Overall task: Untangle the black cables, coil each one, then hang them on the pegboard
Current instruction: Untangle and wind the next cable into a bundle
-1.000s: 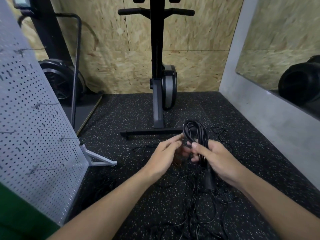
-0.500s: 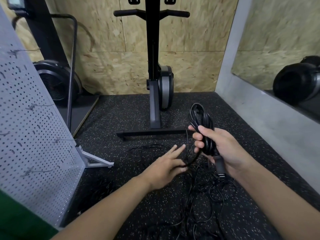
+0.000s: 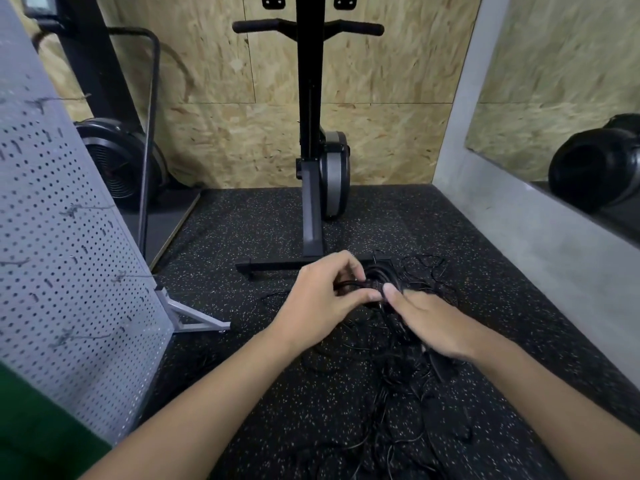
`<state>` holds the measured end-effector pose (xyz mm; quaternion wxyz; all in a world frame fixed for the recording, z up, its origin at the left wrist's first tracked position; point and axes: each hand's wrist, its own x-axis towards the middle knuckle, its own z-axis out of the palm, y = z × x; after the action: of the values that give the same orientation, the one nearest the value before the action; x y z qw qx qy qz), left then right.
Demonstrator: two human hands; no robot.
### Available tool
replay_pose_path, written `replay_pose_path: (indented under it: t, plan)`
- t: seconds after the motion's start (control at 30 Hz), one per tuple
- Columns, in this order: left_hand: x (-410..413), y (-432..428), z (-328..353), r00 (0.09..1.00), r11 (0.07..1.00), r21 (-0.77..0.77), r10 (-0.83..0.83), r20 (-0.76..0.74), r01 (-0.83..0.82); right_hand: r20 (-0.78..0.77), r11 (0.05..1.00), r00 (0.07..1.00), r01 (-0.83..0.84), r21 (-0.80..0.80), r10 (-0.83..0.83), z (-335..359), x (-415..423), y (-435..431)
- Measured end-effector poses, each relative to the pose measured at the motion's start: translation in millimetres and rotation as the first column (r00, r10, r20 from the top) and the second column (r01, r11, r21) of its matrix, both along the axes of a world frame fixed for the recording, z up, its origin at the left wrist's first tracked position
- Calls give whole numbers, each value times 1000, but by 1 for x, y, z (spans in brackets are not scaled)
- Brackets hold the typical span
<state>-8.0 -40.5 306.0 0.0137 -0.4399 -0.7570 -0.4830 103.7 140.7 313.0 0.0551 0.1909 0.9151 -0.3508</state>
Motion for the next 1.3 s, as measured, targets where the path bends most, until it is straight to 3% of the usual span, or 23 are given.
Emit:
replay_pose_path:
  t: [0.07, 0.13, 0.3, 0.47, 0.6, 0.7, 0.83, 1.0, 1.2, 1.3]
  plan:
    - [-4, 0, -2, 999, 999, 20, 27, -25, -27, 40, 989, 994, -96, -113, 101, 1, 4, -8]
    - [-10, -1, -7, 999, 999, 14, 47, -24, -47, 97, 972, 972, -202, -121, 215, 0, 4, -11]
    - [-19, -4, -25, 999, 999, -46, 7, 40, -5, 268, 907, 891, -407, 111, 366, -8, 2, -17]
    - [-26, -6, -30, 998, 997, -72, 38, 49, -35, 116, 952, 947, -288, -105, 300, -13, 0, -15]
    - [-37, -17, -35, 959, 997, -78, 12, 283, 11, 41, 948, 984, -155, -280, 173, -10, 1, -7]
    - [-42, -24, -42, 897, 996, -75, -17, 442, 55, 9, 955, 996, -81, -287, 87, -11, 3, 0]
    - [-36, -20, -46, 903, 993, -121, 41, 427, 13, 2, 976, 999, -39, -216, 40, -16, 3, 2]
    - [-18, 5, -44, 713, 985, -10, 130, 689, -170, 0, 995, 996, 94, -24, -94, -32, -8, -10]
    - [-5, 23, -44, 453, 938, 70, 98, 886, -339, -46, 984, 990, 131, -120, -137, -39, -15, -31]
    - [-5, 30, -48, 397, 915, 52, 122, 910, -400, -69, 975, 987, 130, -178, -144, -43, -18, -38]
